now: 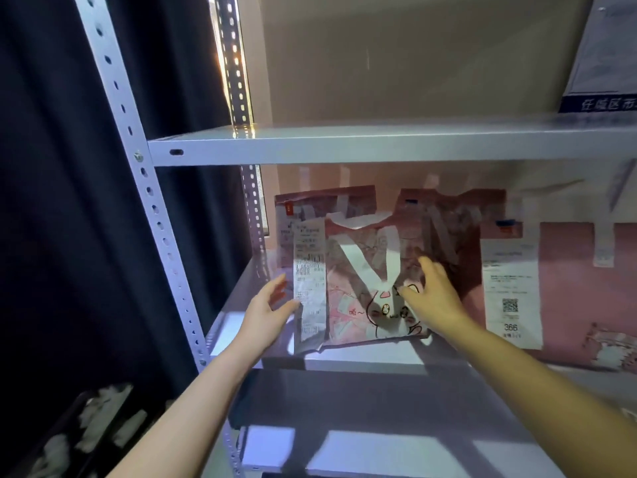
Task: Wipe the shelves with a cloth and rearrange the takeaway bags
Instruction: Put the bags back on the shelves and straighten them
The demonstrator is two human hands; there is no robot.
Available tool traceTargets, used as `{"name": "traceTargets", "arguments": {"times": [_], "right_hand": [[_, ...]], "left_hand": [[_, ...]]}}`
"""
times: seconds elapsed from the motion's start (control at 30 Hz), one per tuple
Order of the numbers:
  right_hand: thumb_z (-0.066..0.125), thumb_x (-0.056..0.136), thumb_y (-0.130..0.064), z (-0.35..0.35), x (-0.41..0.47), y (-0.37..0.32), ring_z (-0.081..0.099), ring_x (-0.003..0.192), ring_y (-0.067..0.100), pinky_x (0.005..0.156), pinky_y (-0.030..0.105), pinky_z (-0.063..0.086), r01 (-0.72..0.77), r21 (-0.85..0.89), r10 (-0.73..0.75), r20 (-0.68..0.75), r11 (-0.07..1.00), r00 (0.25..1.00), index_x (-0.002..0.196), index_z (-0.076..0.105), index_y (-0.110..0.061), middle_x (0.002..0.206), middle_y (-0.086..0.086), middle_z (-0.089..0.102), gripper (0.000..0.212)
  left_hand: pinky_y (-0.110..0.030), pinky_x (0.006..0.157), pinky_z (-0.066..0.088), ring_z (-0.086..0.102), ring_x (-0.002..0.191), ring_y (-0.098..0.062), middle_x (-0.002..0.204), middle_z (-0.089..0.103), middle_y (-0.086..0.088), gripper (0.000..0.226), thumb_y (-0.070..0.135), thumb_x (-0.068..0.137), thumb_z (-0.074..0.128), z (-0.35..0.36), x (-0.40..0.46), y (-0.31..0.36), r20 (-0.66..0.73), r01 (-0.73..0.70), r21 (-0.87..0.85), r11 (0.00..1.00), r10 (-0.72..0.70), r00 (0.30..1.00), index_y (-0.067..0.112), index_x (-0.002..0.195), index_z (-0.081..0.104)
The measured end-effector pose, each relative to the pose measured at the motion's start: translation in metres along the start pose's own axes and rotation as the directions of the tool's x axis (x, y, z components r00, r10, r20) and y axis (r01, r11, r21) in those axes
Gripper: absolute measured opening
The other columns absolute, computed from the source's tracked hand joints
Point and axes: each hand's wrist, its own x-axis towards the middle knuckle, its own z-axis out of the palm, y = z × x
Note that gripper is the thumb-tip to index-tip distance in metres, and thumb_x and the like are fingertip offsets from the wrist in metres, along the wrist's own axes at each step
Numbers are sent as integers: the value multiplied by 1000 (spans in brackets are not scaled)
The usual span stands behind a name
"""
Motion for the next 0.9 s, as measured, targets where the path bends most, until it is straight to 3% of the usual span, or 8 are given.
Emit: {"name": "traceTargets", "arguments": {"times": [0.1,0.27,0.37,0.5,0.6,0.73,0.8,0.9], "right_hand": [[60,88,-17,0,-2,3,45,121,23,89,27,35,4,-4,-3,9,1000,1000,146,30,-15,144,6,33,65],[61,89,-16,-2,-4,8,42,129,23,96,28,34,-8,18,8,-17,1000,1000,147,30,-18,151,4,30,67],[61,89,-17,-5,-6,8,35,137,22,106,32,31,-42,86,43,-10,995,999,150,24,-23,155,2,28,71],[63,89,-18,-14,-12,4,41,133,22,104,33,35,-12,125,10,15,992,1000,149,24,-32,153,-1,32,73],[65,87,-18,-25,-23,1,51,120,18,99,36,45,43,191,-50,32,981,998,145,27,-42,149,-6,38,73],[65,88,-11,-42,-43,-6,49,111,5,82,18,41,159,230,-182,84,960,980,145,29,-41,142,-10,40,73],[65,88,-10,-53,-55,-8,43,123,7,87,20,43,190,267,-225,110,945,968,145,28,-42,145,-12,38,75],[69,85,-14,-70,-77,-10,33,136,6,105,35,40,241,256,-290,174,936,941,140,27,-54,149,-20,32,81]], "left_hand": [[-32,97,50,64,102,-1,107,71,15,31,7,88,64,5,1,0,78,-9,21,1000,7,997,24,114,65],[-30,79,55,67,87,-10,89,72,14,8,18,88,66,13,1,1,-13,37,21,999,-37,999,25,90,69],[-41,79,57,66,88,-16,86,72,11,5,19,88,65,12,1,4,-83,63,25,998,-60,995,21,87,70],[-46,80,57,68,85,-18,82,73,10,9,20,88,64,6,-3,7,-86,67,10,998,-66,994,23,83,72],[-38,77,57,69,83,-17,83,74,6,9,21,88,66,0,-13,15,-95,53,3,999,-53,994,24,83,72],[-21,70,52,63,72,-9,85,73,-8,7,18,87,68,-8,-42,36,-112,-26,-15,1000,24,993,13,88,73],[-20,71,52,64,72,-9,86,73,-7,8,19,86,69,-12,-60,49,-116,-37,-40,998,32,993,13,90,73],[-29,83,55,70,86,-12,94,74,1,12,19,86,69,-16,-88,66,-91,-26,-98,995,17,996,17,98,71]]}}
